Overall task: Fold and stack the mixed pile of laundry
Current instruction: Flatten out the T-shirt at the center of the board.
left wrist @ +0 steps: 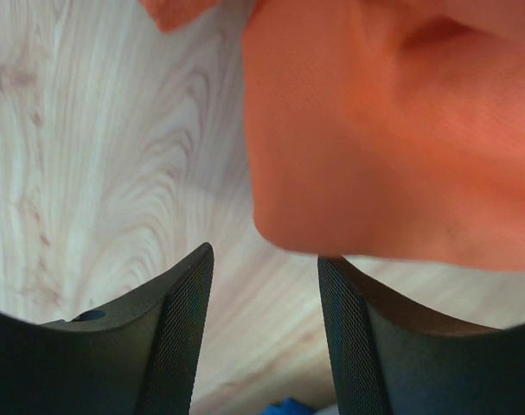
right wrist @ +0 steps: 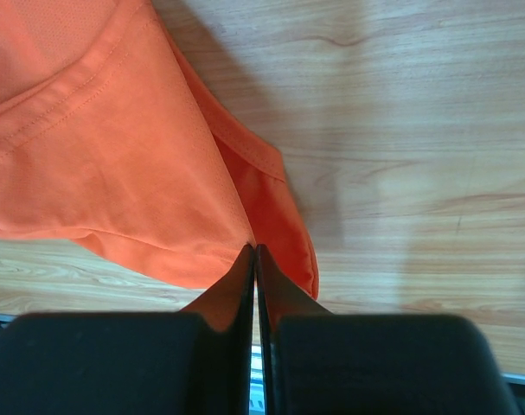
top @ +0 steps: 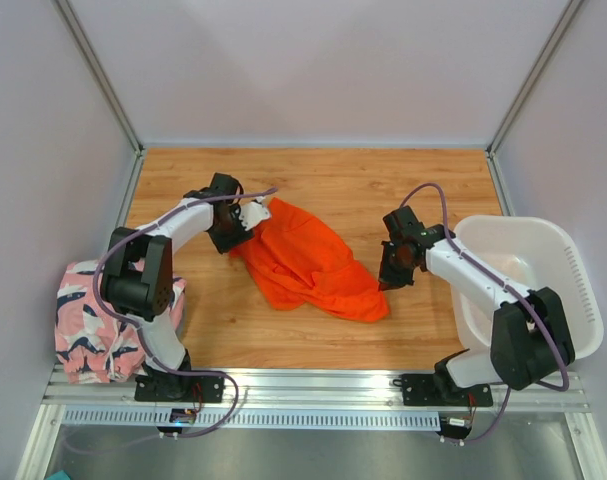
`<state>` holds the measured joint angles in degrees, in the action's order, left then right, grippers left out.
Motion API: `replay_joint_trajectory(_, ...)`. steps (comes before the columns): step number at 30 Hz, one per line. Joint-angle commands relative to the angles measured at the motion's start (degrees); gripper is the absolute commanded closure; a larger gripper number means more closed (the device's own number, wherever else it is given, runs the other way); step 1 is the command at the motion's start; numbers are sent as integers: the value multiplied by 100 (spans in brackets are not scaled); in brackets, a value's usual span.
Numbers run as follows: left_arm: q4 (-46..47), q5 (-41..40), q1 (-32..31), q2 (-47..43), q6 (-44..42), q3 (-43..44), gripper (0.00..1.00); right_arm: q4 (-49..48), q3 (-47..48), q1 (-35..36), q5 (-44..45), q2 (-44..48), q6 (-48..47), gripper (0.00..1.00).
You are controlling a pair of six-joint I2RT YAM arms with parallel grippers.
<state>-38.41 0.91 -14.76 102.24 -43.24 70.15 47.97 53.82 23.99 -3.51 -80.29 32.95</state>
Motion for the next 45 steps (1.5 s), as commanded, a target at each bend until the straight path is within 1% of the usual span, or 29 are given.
replay_joint_trajectory(1,580,84,35,217,-597,130,40,108,243,18,122,198,-96,100)
replay_joint_trajectory(3,712,120,52,314,-440,165,40,90,243,27,96,233,-122,100)
replay_joint_trajectory(5,625,531,105,384,-151,401,41,99,216,27,105,251,-105,100)
replay_joint_trajectory(6,355,760,184,411,-71,516,41,90,216,27,122,251,-105,100)
replay_joint_trajectory(7,248,1179,193,437,-1,613,42,90,216,18,131,260,-105,100)
replay_joint_trajectory(10,194,1473,202,525,202,676,46,81,225,18,149,260,-105,100)
replay_joint_trajectory(12,185,1535,202,613,412,693,54,81,269,18,166,268,-122,100)
replay_joint_trajectory(13,194,1666,202,648,474,693,68,81,278,27,192,277,-131,100)
replay_joint_trajectory(15,176,1894,202,622,597,684,83,108,348,27,245,295,-166,100)
replay_joint_trajectory(16,176,2104,202,570,694,667,98,116,392,18,271,295,-175,100)
replay_joint_trajectory(18,185,2151,211,499,852,702,100,169,593,1,324,330,-227,100)
replay_joint_trajectory(22,-34,1387,438,227,1247,1368,100,161,1348,-288,281,348,-342,100)
replay_joint_trajectory(23,-226,1238,518,174,1274,1570,100,152,1811,-359,220,278,-438,100)
replay_joint_trajectory(24,-341,1002,614,130,1318,2050,100,134,2086,-429,193,225,-491,100)
replay_joint_trajectory(26,-753,728,860,-10,1327,2632,100,195,2744,-640,158,-63,-614,100)
replay_joint_trajectory(27,-886,474,940,-54,1310,3288,100,230,3478,-702,166,-213,-727,100)
replay_joint_trajectory(29,-1193,271,1037,-72,1092,3977,100,336,4404,-904,132,-695,-781,100)
replay_joint_trajectory(30,-1238,52,1037,-81,986,4589,100,362,5392,-948,96,-881,-807,100)
replay_joint_trajectory(32,-1248,-81,1037,-37,801,5216,100,380,6381,-1098,122,-1294,-851,100)
replay_joint_trajectory(33,-1248,-256,1037,76,765,5907,100,372,6987,-1133,174,-1696,-860,100)
replay_joint_trajectory(34,-1265,-345,1037,155,739,6297,100,311,8002,-1203,236,-1944,-860,100)
replay_joint_trajectory(36,-1160,-695,1037,296,625,7226,100,127,8957,-1265,193,-2288,-817,100)
replay_joint_trajectory(37,-1020,-828,1037,306,572,7354,100,-266,9344,-1282,158,-2437,-808,100)
replay_joint_trajectory(39,-371,-1135,1037,18,275,7172,100,-804,9156,-1291,87,-2290,-808,100)
replay_joint_trajectory(40,-186,-1154,1037,-124,177,7014,100,-1302,8607,-1291,70,-2002,-834,100)
replay_joint_trajectory(41,-10,-1024,1037,-421,115,6664,100,-1507,8323,-1300,52,-1790,-860,100)
replay_joint_trajectory(42,-8,-927,1037,-424,114,6461,100,-1657,7928,-1300,26,-1597,-913,100)
replay_joint_trajectory(43,-95,-821,1037,-746,149,6224,100,-1850,7254,-1291,0,-1177,-965,100)
replay_joint_trajectory(45,-201,-583,1037,-1239,185,5424,100,-1948,6460,-1291,52,-745,-975,100)
